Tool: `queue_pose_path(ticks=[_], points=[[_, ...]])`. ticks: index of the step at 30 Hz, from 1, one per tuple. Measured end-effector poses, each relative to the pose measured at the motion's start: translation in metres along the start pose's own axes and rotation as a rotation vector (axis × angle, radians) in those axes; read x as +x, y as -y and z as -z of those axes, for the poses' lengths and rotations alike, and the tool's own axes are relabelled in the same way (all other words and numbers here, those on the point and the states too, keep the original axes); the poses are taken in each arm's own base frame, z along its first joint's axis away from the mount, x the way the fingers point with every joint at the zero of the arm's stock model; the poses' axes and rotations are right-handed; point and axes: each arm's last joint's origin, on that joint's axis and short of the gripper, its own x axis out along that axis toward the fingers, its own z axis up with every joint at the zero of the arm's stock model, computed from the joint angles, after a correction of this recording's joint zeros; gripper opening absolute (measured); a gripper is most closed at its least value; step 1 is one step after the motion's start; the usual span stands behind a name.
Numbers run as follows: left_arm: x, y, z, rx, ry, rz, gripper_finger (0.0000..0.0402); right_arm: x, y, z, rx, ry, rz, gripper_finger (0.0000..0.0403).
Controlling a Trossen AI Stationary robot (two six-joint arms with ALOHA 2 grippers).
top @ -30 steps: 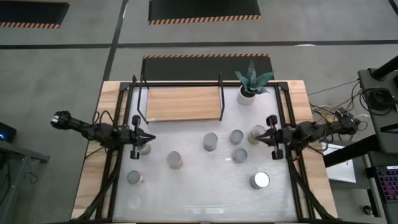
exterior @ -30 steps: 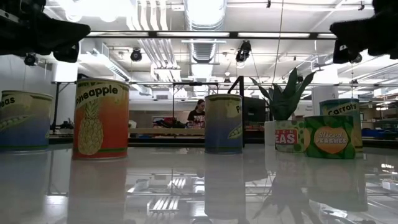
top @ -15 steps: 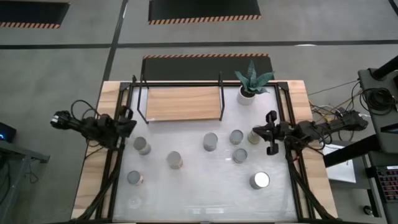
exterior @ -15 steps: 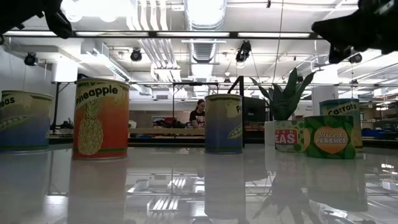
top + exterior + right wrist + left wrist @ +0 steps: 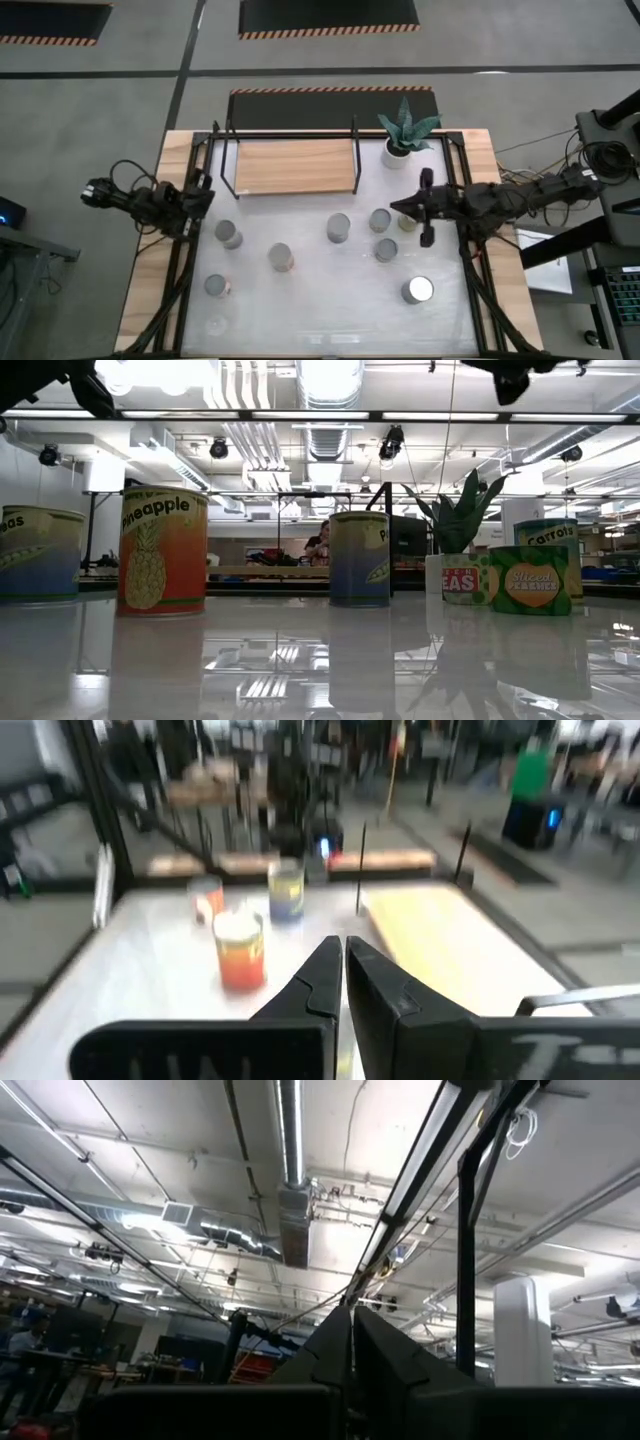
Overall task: Pick and place cans onto a shelf
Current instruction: Put the right canned peas on the shelf
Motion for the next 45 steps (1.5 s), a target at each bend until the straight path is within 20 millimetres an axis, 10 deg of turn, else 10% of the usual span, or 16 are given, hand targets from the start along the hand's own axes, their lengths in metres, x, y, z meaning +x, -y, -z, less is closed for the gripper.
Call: queue_pose_path(ticks=[17,26,39,45], points=[[0.005,0.002,0.004,-0.021,-0.028,-0.001,0.0000,0.069,-0.024,-0.045,-0.131,-0.340,0.008,0.0009],[0.040,0.012,-0.001,0.019,-0.107,-0.062,0.0000,0.103,-0.025,-0.048,-0.159,-0.465,0.041,0.0009],[0.087,0.026,-0.013,0.269,-0.842,-0.095,0.0000,0.129,-0.031,-0.024,-0.279,-0.578,-0.088,0.0009],[0.084,0.026,-0.001,0.278,-0.892,-0.102,0.0000,0.132,-0.032,-0.023,-0.279,-0.576,-0.087,0.0009]])
